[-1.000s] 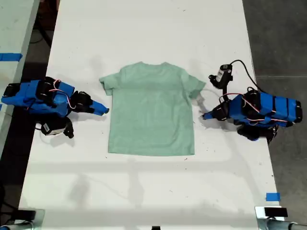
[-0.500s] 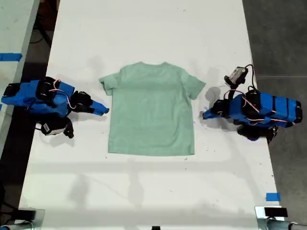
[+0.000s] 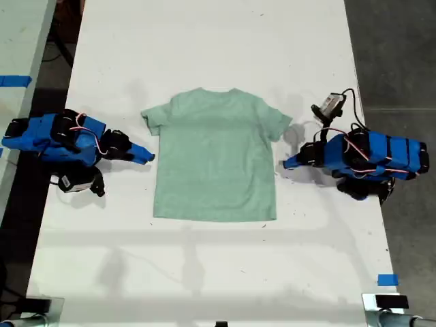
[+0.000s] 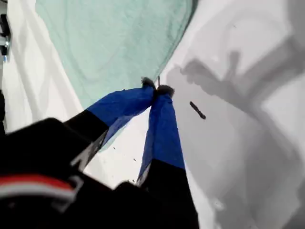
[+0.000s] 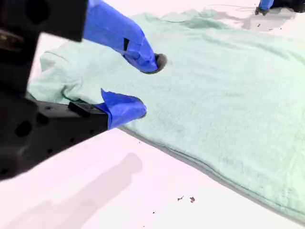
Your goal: Fold t shirt
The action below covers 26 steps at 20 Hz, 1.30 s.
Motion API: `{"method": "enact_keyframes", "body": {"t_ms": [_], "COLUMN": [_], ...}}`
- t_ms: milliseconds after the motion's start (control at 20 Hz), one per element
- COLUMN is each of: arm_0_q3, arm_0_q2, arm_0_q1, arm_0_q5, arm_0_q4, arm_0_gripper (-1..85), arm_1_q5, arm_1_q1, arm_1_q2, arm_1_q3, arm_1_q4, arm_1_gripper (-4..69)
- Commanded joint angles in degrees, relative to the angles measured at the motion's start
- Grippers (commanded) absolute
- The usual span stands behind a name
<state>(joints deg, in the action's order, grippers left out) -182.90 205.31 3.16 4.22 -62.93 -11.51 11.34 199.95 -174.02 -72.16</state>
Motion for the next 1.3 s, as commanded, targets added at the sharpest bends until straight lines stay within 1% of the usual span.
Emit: {"method": "enact_keyframes", "body": {"t_ms": [0, 50, 150, 200, 250, 300, 350, 450, 550, 650, 950, 1050, 1100, 1150, 1200, 1250], "arm_0_q3": [-0.6, -0.6, -0.6, -0.6, -0.6, -0.6, -0.6, -0.6, -0.6, -0.6, -0.6, -0.6, -0.6, -0.6, -0.6, -0.6], "arm_0_q2": [0.2, 0.2, 0.2, 0.2, 0.2, 0.2, 0.2, 0.2, 0.2, 0.2, 0.2, 0.2, 0.2, 0.2, 0.2, 0.2], "arm_0_q1": [-0.4, -0.4, -0.4, -0.4, -0.4, -0.4, -0.4, -0.4, -0.4, -0.4, -0.4, -0.4, -0.4, -0.4, -0.4, -0.4], "arm_0_q5": [-0.3, -0.3, -0.3, -0.3, -0.3, -0.3, -0.3, -0.3, -0.3, -0.3, -0.3, -0.3, -0.3, -0.3, -0.3, -0.3], "arm_0_q4": [0.1, 0.1, 0.1, 0.1, 0.1, 0.1, 0.1, 0.1, 0.1, 0.1, 0.1, 0.1, 0.1, 0.1, 0.1, 0.1], "arm_0_gripper": [11.5, 11.5, 11.5, 11.5, 11.5, 11.5, 11.5, 11.5, 11.5, 11.5, 11.5, 11.5, 11.5, 11.5, 11.5, 11.5], "arm_1_q5": [-4.2, -4.9, -6.1, -6.9, -8.5, -11.2, -14.2, -20.0, -24.3, -26.3, -27.7, -28.2, -28.0, -27.5, -26.9, -26.6], "arm_1_q1": [2.9, 3.9, 6.0, 7.8, 11.3, 15.0, 19.5, 29.2, 35.6, 39.3, 43.3, 44.2, 44.2, 43.9, 43.7, 43.2], "arm_1_q2": [-2.1, -8.5, -29.8, -41.8, -52.0, -60.3, -66.5, -75.5, -84.5, -93.2, -105.6, -106.0, -105.1, -103.8, -102.4, -101.0], "arm_1_q3": [8.8, 13.4, 24.2, 30.5, 36.1, 41.1, 44.8, 49.5, 54.3, 57.7, 59.2, 59.1, 59.2, 59.5, 60.0, 61.0], "arm_1_q4": [1.8, 1.7, 3.2, 3.3, 2.8, 2.8, 2.8, 4.5, 5.5, 7.6, 15.1, 15.6, 14.9, 13.7, 12.2, 10.6], "arm_1_gripper": [6.6, 11.9, 18.1, 22.5, 25.4, 29.5, 32.1, 32.8, 31.3, 30.6, 26.5, 25.2, 16.7, 4.7, 1.0, 1.0]}}
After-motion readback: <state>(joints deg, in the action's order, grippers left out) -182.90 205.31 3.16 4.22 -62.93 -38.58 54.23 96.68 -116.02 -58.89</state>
